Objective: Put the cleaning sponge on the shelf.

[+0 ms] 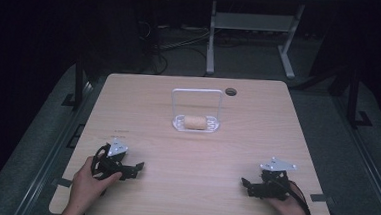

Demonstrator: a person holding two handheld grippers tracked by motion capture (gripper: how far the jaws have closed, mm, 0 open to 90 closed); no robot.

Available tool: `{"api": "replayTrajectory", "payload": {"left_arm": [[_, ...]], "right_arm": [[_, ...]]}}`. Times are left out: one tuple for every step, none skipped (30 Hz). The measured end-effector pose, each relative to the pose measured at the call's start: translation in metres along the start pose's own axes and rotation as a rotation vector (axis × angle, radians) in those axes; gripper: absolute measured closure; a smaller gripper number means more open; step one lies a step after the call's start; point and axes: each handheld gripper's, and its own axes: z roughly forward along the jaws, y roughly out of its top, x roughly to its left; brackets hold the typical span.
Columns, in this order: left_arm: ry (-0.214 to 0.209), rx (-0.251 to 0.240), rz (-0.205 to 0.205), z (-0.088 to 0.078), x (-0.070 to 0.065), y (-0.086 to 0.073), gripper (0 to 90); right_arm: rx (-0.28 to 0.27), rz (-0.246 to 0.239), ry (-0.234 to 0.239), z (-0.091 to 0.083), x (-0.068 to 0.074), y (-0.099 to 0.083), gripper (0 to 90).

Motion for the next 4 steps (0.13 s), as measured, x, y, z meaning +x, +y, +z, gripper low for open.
{"api": "replayTrajectory", "payload": {"left_arm": [[0.000, 0.000, 0.000, 0.0000, 0.0000, 0.0000, 12.7], [0.000, 0.000, 0.000, 0.0000, 0.0000, 0.0000, 12.7], [0.000, 0.000, 0.000, 0.0000, 0.0000, 0.0000, 12.7], [0.000, 0.000, 0.000, 0.0000, 0.0000, 0.0000, 12.7]], "right_arm": [[0.000, -0.001, 0.000, 0.0000, 0.0001, 0.0000, 7.5], [0.001, 0.000, 0.000, -0.0001, 0.0001, 0.0000, 7.5], [0.000, 0.000, 0.000, 0.0000, 0.0000, 0.0000, 7.5], [0.000, 0.000, 0.000, 0.0000, 0.0000, 0.0000, 7.5]]}}
